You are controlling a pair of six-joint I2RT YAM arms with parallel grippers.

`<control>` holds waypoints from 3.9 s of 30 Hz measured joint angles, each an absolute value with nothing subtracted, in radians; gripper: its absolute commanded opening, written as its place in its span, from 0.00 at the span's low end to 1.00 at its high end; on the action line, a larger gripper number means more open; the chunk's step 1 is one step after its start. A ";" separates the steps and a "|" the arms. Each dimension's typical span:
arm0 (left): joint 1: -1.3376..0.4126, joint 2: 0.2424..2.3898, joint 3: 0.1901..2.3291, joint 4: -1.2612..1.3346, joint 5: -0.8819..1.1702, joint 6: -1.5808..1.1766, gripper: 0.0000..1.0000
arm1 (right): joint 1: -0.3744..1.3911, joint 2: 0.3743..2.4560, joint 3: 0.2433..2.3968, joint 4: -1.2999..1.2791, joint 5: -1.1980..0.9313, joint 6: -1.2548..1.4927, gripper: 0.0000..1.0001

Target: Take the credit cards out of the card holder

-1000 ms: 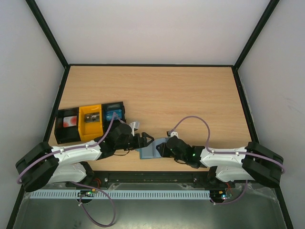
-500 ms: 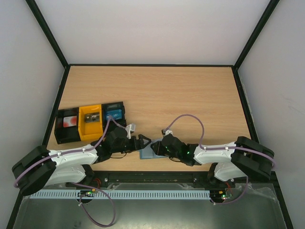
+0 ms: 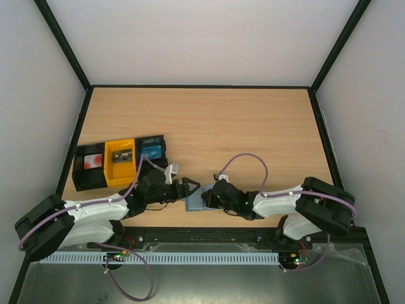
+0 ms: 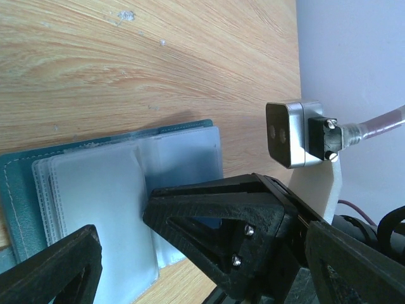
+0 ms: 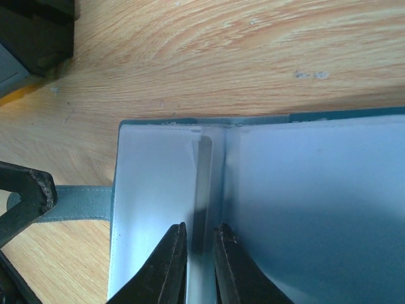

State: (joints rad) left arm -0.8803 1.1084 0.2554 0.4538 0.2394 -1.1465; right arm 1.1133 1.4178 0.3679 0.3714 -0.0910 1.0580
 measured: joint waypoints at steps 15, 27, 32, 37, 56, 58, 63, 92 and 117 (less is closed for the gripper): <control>-0.880 1.197 0.250 0.511 0.267 -1.134 0.92 | 1.113 1.420 0.309 0.458 -0.071 1.056 0.04; -0.880 1.273 0.264 0.527 0.288 -1.111 0.92 | 1.113 1.420 0.294 0.485 -0.072 1.061 0.04; -0.880 1.263 0.264 0.525 0.290 -1.111 0.92 | 1.113 1.402 0.276 0.486 -0.071 1.068 0.04; -0.880 1.135 0.264 0.431 0.254 -1.111 0.92 | 1.113 1.391 0.268 0.484 -0.068 1.074 0.03; -0.880 1.174 0.265 0.460 0.273 -1.102 0.94 | 1.113 1.473 0.246 0.641 -0.104 1.108 0.02; -0.880 1.203 0.265 0.473 0.281 -1.101 0.94 | 1.113 1.474 0.245 0.644 -0.105 1.108 0.02; -0.880 1.238 0.265 0.493 0.292 -1.098 0.94 | 1.113 1.478 0.245 0.649 -0.106 1.108 0.02; -0.888 1.254 0.280 0.464 0.296 -1.099 0.95 | 1.113 1.473 0.241 0.649 -0.104 1.108 0.02; -0.957 1.306 0.300 0.590 0.349 -1.176 0.95 | 1.113 1.351 0.184 0.610 -0.089 1.107 0.16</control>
